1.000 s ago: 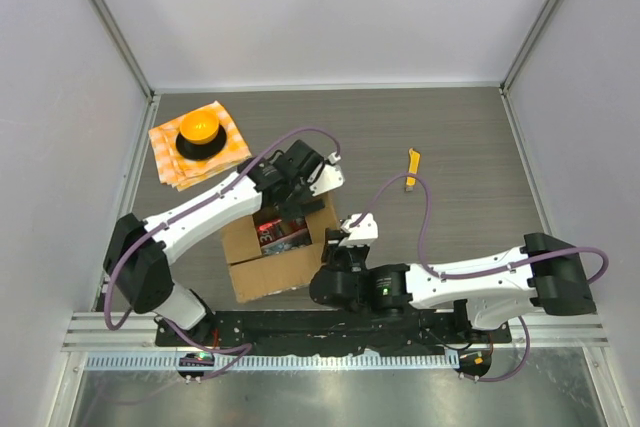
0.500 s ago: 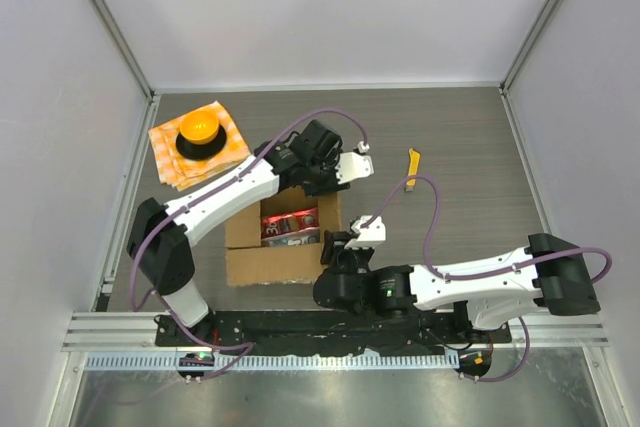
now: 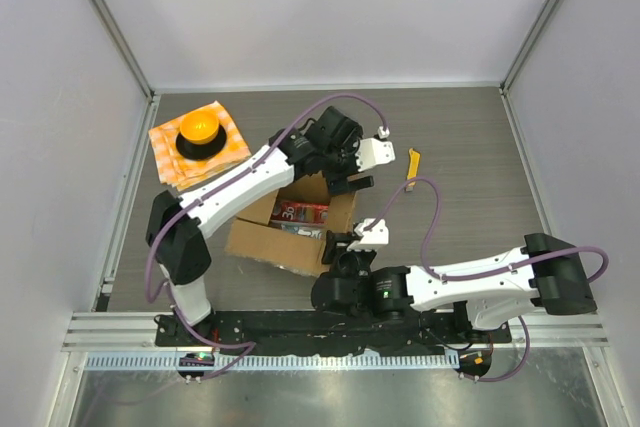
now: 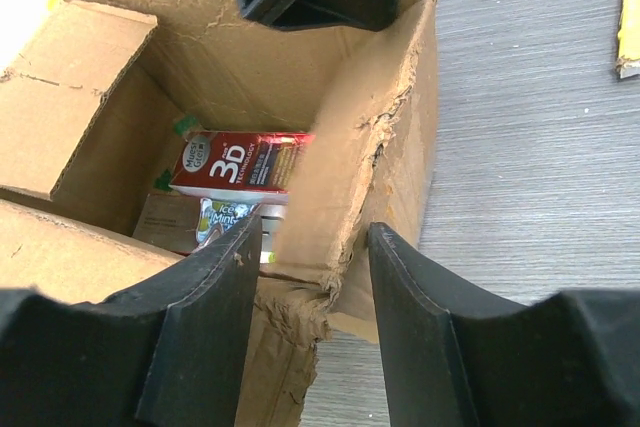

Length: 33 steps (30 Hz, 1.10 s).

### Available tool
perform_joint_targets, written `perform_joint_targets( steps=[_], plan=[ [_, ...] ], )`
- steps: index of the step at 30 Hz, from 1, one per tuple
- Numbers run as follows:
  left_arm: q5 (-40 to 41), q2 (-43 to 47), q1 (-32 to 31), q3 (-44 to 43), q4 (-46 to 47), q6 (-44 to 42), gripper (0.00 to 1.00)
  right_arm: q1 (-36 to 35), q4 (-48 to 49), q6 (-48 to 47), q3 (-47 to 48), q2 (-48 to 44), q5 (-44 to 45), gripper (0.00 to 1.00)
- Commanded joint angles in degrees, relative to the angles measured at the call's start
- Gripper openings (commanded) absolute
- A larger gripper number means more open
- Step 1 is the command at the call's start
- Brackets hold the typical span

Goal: Unpack the express box

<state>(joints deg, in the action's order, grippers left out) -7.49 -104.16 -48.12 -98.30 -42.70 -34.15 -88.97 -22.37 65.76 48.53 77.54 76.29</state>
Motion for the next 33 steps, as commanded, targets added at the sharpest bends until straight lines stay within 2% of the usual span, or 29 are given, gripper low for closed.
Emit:
perform_joint_targets(
  steps=[1, 2, 5, 9, 13, 16, 23, 33],
  plan=[
    [11.8, 8.3, -0.7, 4.0, 2.4, 1.5, 0.89, 0.8, -4.0, 4.3, -0.9, 2.3, -3.5, 0.51],
    [17.2, 11.3, -0.7, 7.0, 2.5, 1.7, 0.94, 1.9, -4.0, 5.8, -1.6, 2.3, -4.2, 0.5],
    [23.7, 15.3, -0.7, 10.7, 1.2, 3.2, 1.0, 2.8, -4.0, 7.2, -2.4, 2.3, -6.0, 0.49],
    [34.4, 20.8, -0.9, 16.9, 0.3, 4.4, 1.0, 3.3, -3.7, 8.2, -2.5, 3.0, -6.5, 0.48],
    [40.6, 22.7, -1.5, 23.6, 0.7, 4.3, 1.0, 3.5, -3.6, 8.3, -2.3, 3.3, -7.1, 0.48],
    [43.4, 22.6, -1.9, 26.1, 0.0, 5.3, 1.0, 3.6, -3.6, 8.8, -2.7, 2.5, -7.2, 0.48],
    [42.7, 20.1, -2.1, 24.7, -4.3, 10.5, 1.0, 3.6, -3.6, 9.1, -2.9, 2.3, -7.3, 0.48],
    [50.0, 21.5, -2.7, 25.5, -1.2, 5.8, 1.0, 3.6, -3.6, 10.2, -4.5, 0.7, -7.6, 0.48]
  ],
)
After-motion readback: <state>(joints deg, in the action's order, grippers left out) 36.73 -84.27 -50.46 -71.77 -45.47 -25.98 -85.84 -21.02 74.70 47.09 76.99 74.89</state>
